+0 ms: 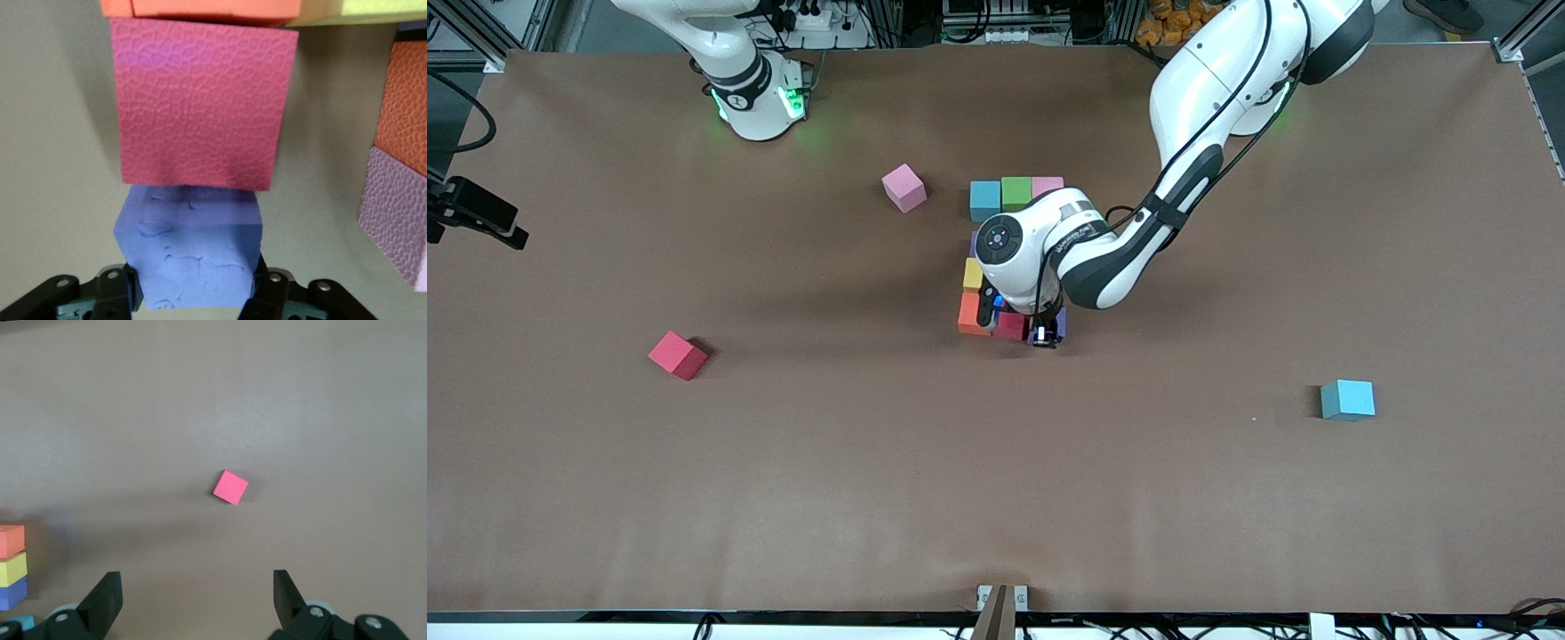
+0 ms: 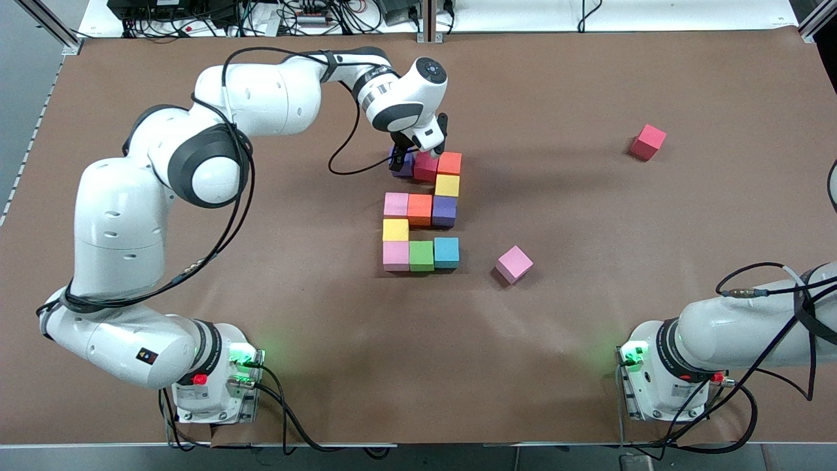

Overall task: Form number 2 with 11 blocks
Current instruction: 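Press the purple cube into place against the pink cube with the left gripper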

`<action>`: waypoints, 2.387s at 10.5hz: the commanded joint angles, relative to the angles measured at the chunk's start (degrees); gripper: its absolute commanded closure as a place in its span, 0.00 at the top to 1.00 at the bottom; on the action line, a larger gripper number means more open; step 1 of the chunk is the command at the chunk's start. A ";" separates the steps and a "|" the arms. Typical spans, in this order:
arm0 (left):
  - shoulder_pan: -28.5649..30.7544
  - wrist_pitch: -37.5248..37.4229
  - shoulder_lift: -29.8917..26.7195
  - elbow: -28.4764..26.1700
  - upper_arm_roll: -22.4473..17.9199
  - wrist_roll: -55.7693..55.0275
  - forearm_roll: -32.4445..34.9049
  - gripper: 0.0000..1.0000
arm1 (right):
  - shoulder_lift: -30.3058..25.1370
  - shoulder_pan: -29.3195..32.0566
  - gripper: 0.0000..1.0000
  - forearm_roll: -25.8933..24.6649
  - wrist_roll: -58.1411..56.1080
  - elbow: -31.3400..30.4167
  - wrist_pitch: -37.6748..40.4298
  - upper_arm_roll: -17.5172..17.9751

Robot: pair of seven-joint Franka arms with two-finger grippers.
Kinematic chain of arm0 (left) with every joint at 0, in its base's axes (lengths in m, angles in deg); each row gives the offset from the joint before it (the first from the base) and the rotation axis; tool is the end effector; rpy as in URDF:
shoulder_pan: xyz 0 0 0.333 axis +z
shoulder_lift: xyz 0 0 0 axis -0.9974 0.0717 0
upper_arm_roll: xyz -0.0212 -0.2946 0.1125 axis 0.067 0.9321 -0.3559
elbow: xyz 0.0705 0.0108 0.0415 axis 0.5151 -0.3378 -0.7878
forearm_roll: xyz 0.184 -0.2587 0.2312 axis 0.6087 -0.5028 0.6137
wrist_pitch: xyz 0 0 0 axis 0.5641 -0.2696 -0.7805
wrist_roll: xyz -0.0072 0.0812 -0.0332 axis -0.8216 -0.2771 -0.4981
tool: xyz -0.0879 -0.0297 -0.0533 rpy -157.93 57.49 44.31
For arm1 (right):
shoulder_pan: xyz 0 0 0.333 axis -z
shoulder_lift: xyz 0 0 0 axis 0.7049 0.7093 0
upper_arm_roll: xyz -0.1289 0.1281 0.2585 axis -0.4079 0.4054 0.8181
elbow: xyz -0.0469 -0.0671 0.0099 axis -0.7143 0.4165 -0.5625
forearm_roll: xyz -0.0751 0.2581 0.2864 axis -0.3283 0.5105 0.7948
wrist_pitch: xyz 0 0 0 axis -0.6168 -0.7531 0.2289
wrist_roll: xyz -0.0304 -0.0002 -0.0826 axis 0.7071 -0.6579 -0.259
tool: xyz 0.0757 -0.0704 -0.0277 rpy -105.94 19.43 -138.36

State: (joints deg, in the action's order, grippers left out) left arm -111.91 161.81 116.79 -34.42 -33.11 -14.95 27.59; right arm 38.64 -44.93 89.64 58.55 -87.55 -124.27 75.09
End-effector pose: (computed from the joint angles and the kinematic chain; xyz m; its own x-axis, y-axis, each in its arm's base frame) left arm 0.5022 -0.4790 0.1969 -0.1331 -0.9529 -0.2725 -0.9910 0.1313 0.0248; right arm 0.5640 -0.0269 0.6648 0.9955 -0.0908 0.0276 -0.0910 -0.9958 0.0064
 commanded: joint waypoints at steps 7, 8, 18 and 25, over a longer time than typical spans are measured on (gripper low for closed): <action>-1.14 0.74 0.62 0.57 -1.22 -1.13 1.24 1.00 | 0.33 0.63 1.00 0.00 0.85 0.78 0.51 0.53; -1.23 0.74 0.53 0.57 -1.22 -1.13 1.41 1.00 | 0.33 0.63 1.00 0.00 0.85 0.78 0.51 0.53; -0.35 0.65 -1.49 0.39 -0.43 -0.25 2.56 1.00 | 0.33 0.63 1.00 0.00 0.85 0.69 0.60 0.53; -0.35 0.04 -1.84 -0.05 -0.35 -0.16 2.38 1.00 | 0.33 0.63 1.00 0.00 0.85 0.60 0.60 0.53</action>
State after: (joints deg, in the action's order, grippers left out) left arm -112.25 162.48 116.22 -33.34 -33.60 -15.11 29.36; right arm 38.67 -44.93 89.64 58.58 -87.55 -124.22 75.09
